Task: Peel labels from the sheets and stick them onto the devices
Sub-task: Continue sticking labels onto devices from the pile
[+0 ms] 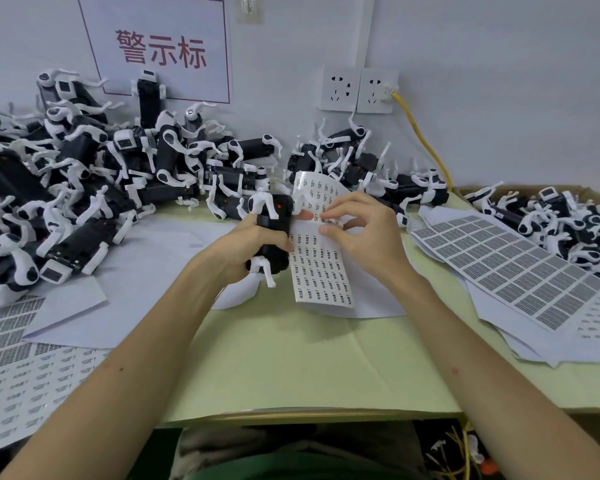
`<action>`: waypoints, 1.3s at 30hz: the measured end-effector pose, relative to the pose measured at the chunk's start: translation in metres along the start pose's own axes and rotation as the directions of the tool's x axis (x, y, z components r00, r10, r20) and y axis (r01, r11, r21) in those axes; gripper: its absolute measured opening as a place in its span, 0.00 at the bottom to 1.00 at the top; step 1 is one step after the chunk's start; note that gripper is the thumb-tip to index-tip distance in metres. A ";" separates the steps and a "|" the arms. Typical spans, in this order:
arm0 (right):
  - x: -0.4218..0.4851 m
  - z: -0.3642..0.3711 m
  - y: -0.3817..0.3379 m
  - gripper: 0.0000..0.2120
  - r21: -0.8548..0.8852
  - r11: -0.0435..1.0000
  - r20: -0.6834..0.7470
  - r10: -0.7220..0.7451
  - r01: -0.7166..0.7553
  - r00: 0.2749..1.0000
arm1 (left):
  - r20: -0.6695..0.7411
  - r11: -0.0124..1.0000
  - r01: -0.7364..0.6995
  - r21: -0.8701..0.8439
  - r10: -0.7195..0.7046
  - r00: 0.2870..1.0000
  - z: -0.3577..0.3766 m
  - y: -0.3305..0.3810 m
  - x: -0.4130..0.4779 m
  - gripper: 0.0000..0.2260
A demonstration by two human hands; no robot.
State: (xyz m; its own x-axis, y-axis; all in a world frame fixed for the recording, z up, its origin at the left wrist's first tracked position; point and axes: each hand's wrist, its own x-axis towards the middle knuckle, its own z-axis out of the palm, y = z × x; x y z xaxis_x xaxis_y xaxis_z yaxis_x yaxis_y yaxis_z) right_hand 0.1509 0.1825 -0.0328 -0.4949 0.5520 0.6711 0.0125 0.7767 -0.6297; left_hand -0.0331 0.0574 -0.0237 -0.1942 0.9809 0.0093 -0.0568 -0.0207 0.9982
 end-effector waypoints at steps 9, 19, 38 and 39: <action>-0.001 -0.001 0.002 0.06 -0.068 0.996 -0.009 -0.060 0.059 0.998 | -0.019 0.998 -0.002 0.058 0.003 1.000 0.008 0.004 -0.004 0.21; -0.002 0.000 -0.003 0.16 -0.074 0.994 0.015 -0.078 0.079 0.997 | -0.063 0.986 0.029 0.166 -0.019 0.998 0.015 0.008 -0.011 0.31; -0.002 0.004 -0.002 0.10 0.004 1.000 0.064 0.019 -0.020 0.998 | -0.228 0.947 -0.217 0.238 0.271 0.935 0.024 -0.007 0.004 0.15; -0.002 0.005 -0.002 0.10 0.003 1.000 0.066 0.020 -0.020 0.998 | -0.247 0.938 -0.240 0.251 0.302 0.921 0.027 -0.008 0.003 0.12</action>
State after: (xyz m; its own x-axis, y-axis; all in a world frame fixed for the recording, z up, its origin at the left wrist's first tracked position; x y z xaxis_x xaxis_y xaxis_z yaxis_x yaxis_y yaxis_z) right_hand 0.1478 0.1781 -0.0346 -0.5505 0.5464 0.6312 0.0196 0.7643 -0.6446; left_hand -0.0072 0.0660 -0.0297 -0.4381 0.8489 0.2956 0.2395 -0.2067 0.9486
